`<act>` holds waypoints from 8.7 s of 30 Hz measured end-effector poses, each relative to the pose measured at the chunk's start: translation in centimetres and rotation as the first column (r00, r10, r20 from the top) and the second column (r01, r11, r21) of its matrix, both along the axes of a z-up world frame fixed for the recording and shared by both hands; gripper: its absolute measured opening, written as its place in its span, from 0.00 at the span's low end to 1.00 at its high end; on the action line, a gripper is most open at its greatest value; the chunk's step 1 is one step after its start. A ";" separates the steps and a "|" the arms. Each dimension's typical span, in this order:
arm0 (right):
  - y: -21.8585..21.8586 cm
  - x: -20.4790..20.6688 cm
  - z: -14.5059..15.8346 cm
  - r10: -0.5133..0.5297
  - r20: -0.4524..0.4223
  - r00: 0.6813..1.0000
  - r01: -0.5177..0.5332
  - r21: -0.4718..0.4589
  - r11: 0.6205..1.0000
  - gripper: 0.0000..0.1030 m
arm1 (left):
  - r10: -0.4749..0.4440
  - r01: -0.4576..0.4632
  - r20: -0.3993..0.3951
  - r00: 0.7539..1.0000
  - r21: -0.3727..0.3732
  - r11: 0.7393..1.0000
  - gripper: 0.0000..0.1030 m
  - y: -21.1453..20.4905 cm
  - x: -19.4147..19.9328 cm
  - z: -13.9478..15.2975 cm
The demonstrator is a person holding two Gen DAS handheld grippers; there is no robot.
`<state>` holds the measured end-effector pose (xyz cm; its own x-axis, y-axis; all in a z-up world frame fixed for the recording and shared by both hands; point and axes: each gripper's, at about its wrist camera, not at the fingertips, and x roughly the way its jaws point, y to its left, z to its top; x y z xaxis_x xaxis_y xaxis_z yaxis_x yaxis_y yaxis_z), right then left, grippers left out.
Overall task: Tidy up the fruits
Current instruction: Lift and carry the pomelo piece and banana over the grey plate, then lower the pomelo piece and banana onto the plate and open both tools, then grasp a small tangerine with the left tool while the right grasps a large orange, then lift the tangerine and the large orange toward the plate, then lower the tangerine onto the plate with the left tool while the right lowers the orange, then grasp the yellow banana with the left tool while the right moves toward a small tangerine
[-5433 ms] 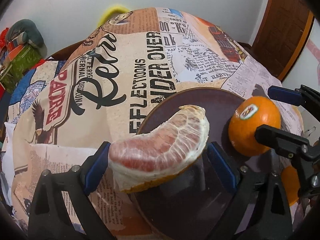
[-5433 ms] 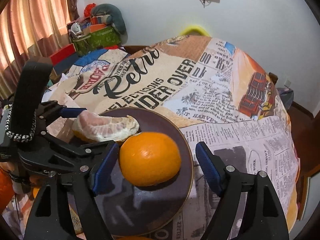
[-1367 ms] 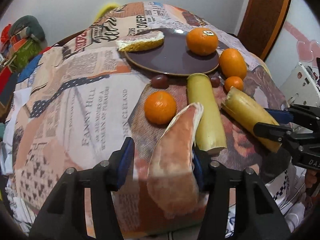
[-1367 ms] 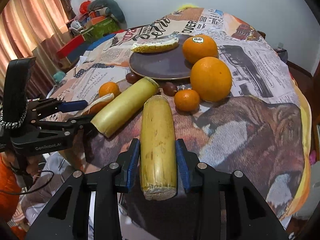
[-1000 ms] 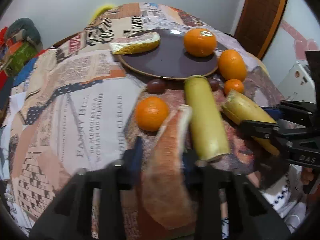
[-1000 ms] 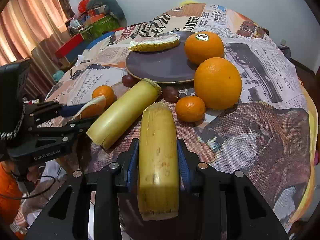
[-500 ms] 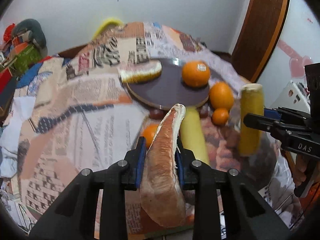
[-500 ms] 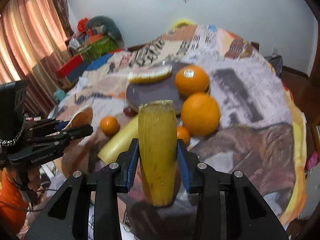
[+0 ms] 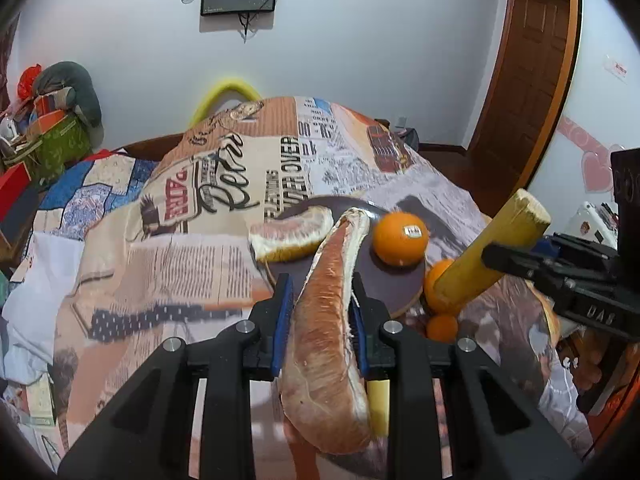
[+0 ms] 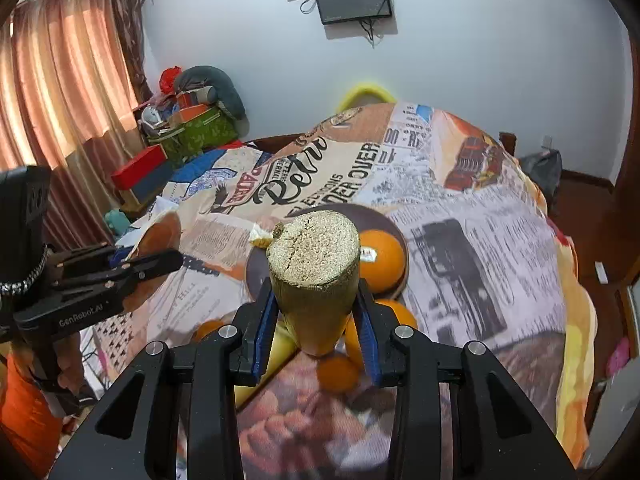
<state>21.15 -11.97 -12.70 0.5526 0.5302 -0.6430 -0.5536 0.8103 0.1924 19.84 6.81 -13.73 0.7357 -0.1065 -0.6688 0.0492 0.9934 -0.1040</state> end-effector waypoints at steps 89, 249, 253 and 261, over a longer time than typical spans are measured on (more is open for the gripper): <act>2.4 9.3 -4.1 0.040 -0.064 0.997 -0.042 -0.037 0.998 0.43 | -0.045 0.035 -0.119 0.992 -0.082 0.996 0.10 0.3 10.9 -5.4; -1.1 1.6 0.6 -0.056 0.053 0.997 0.060 -0.068 0.996 0.62 | 0.053 -0.050 -0.053 0.997 0.047 0.998 0.63 -1.0 1.4 -0.7; -1.8 0.4 -0.5 -0.064 0.027 0.998 0.066 -0.080 0.995 0.62 | 0.044 -0.042 -0.108 0.993 0.023 0.999 0.63 -1.5 0.6 -2.6; -2.8 -1.0 -3.6 -0.075 -0.048 0.996 0.070 -0.106 0.992 0.62 | 0.009 -0.008 -0.211 0.977 0.005 1.000 0.63 -3.1 0.4 -6.5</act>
